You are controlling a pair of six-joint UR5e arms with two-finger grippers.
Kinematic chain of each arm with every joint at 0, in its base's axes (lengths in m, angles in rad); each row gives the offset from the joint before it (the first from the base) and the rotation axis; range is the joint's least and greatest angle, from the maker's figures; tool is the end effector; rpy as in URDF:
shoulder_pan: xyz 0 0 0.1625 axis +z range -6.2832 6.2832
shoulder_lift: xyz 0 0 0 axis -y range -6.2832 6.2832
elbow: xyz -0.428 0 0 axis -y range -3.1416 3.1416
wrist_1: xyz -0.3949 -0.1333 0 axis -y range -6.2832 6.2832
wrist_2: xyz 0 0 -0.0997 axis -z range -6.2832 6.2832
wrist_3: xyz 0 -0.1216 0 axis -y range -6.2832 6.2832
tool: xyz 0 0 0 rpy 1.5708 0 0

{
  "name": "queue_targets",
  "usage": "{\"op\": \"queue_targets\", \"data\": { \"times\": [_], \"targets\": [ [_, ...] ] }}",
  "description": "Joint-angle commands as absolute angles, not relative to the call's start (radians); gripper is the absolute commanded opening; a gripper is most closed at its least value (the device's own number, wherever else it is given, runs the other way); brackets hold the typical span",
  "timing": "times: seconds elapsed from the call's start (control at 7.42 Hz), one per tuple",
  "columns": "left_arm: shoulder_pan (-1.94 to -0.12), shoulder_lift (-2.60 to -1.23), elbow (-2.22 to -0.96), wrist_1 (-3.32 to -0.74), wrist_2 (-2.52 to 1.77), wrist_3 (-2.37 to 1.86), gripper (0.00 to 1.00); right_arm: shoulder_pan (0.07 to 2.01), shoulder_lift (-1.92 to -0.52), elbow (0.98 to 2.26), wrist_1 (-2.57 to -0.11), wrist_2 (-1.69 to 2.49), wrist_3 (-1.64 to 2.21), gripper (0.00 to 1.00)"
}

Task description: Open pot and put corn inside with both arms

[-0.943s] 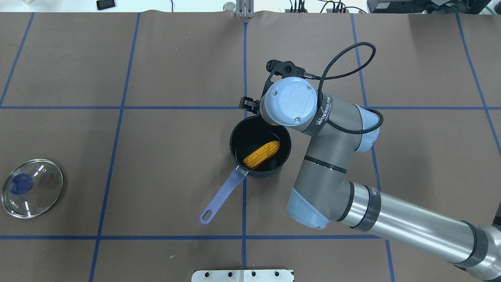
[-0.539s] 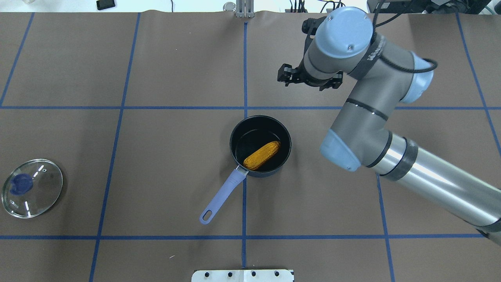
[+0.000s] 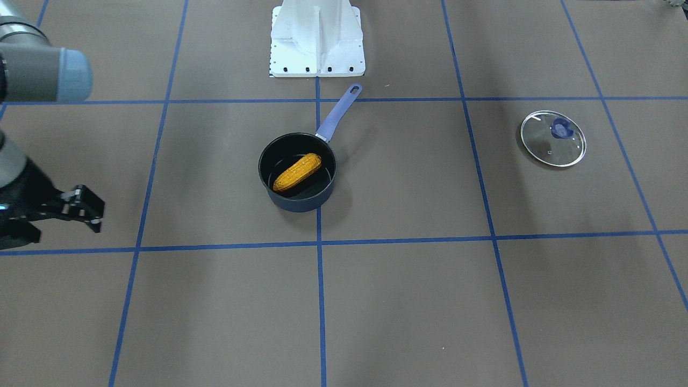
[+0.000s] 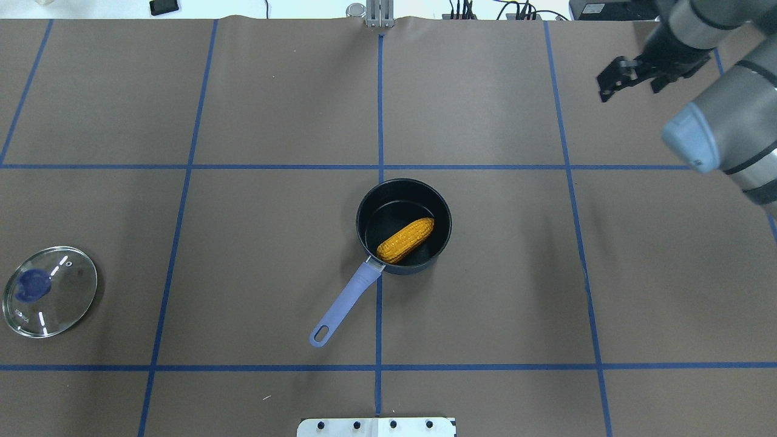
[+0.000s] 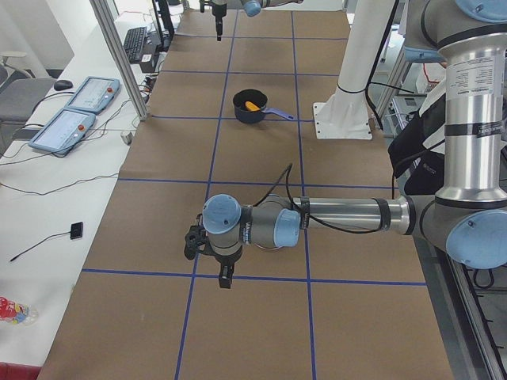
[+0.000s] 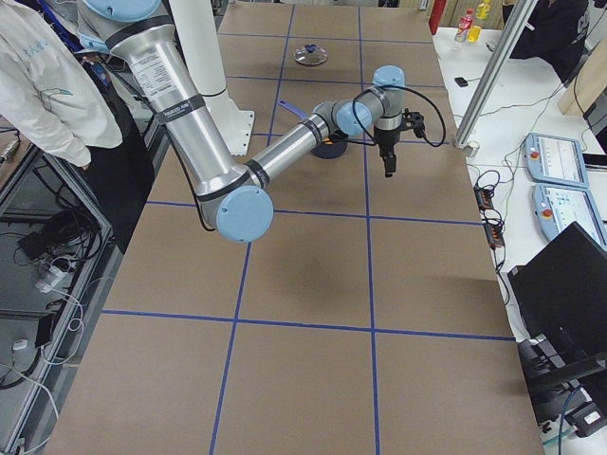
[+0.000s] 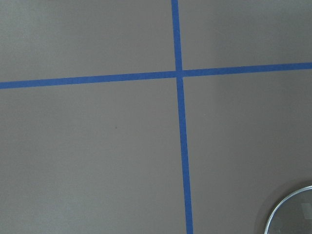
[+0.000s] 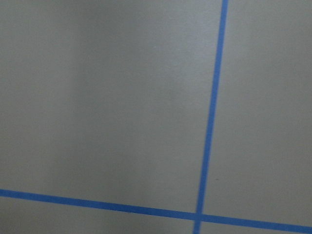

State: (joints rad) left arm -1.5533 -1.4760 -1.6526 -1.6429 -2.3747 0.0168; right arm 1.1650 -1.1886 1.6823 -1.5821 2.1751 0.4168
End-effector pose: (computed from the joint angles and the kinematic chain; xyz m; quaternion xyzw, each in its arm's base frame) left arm -0.0377 -0.4596 0.6721 0.0271 0.3911 0.0273 0.9196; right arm -0.1945 -0.6153 0.4149 0.0935 -0.3560 -0.0660 0.9274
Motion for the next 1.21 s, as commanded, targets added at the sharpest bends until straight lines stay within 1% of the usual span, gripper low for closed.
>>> {"op": "queue_targets", "data": {
  "times": [0.0, 0.27, 0.54, 0.67, 1.08],
  "targets": [
    [-1.554, -1.474, -1.652, -1.643, -2.375, 0.017, 0.99, 1.337, -1.392, 1.681, -1.577, 2.261, 0.150, 1.00],
    [-1.554, -1.474, -1.652, -1.643, -2.375, 0.017, 0.99, 1.425, -1.562, 1.716, -1.572, 2.267, 0.024, 1.00],
    [-1.554, -1.474, -1.652, -1.643, -2.375, 0.017, 0.99, 1.477, -1.661, 1.717, -1.548, 2.260, -0.003, 1.00],
    [-1.554, -1.474, -1.654, -1.643, -2.375, 0.017, 0.99, 1.486, -1.695, 1.710, -1.548, 2.260, -0.005, 1.00],
    [-1.552, -1.474, -1.652, -1.643, -2.375, 0.017, 0.99, 1.516, -1.713, 1.716, -1.548, 2.247, 0.001, 1.00]
  ]
}}
